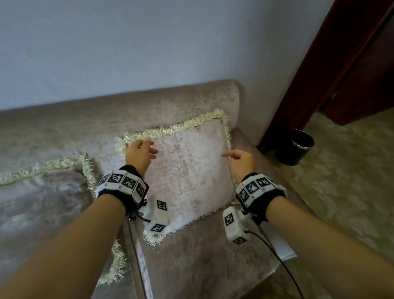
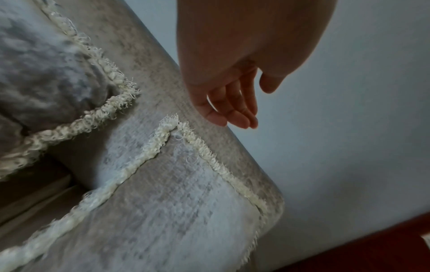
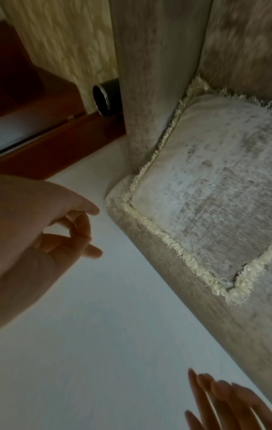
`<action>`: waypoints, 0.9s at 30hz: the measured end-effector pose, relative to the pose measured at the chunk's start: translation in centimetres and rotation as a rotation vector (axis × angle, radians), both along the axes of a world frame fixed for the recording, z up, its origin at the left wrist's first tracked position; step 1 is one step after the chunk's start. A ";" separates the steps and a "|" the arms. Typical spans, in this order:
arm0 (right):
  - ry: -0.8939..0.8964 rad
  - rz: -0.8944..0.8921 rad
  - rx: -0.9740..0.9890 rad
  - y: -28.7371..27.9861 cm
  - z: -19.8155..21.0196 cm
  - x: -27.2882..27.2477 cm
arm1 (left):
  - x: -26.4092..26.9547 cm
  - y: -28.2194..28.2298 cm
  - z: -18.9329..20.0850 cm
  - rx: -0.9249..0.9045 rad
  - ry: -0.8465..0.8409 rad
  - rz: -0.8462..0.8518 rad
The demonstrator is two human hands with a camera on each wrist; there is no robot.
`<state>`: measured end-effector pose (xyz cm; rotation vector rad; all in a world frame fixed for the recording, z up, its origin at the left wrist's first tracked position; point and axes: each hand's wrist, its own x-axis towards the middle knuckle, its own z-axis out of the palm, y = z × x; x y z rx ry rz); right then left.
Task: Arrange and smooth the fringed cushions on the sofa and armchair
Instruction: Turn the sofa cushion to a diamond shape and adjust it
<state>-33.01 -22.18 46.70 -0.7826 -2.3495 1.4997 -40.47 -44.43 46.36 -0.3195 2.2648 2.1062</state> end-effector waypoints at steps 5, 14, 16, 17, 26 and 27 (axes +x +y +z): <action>-0.018 0.087 0.029 0.1 -1.7 -7.1 | -4.6 -0.6 -2.1 0.013 -0.002 0.071; -0.028 0.353 0.055 -1.2 -5.7 -18.2 | -10.4 -3.2 -7.9 -0.049 -0.131 0.283; -0.031 0.419 0.069 -1.5 -6.9 -20.7 | -11.4 -3.4 -9.5 -0.062 -0.158 0.324; -0.047 0.444 0.081 -1.6 -7.5 -21.8 | -11.7 -3.4 -10.4 -0.066 -0.187 0.348; -0.200 0.903 0.566 -3.7 -13.1 -32.0 | -15.0 -5.3 -16.9 -0.080 -0.358 0.432; -0.242 0.953 0.670 -4.0 -13.7 -32.7 | -15.4 -5.7 -17.3 -0.080 -0.373 0.434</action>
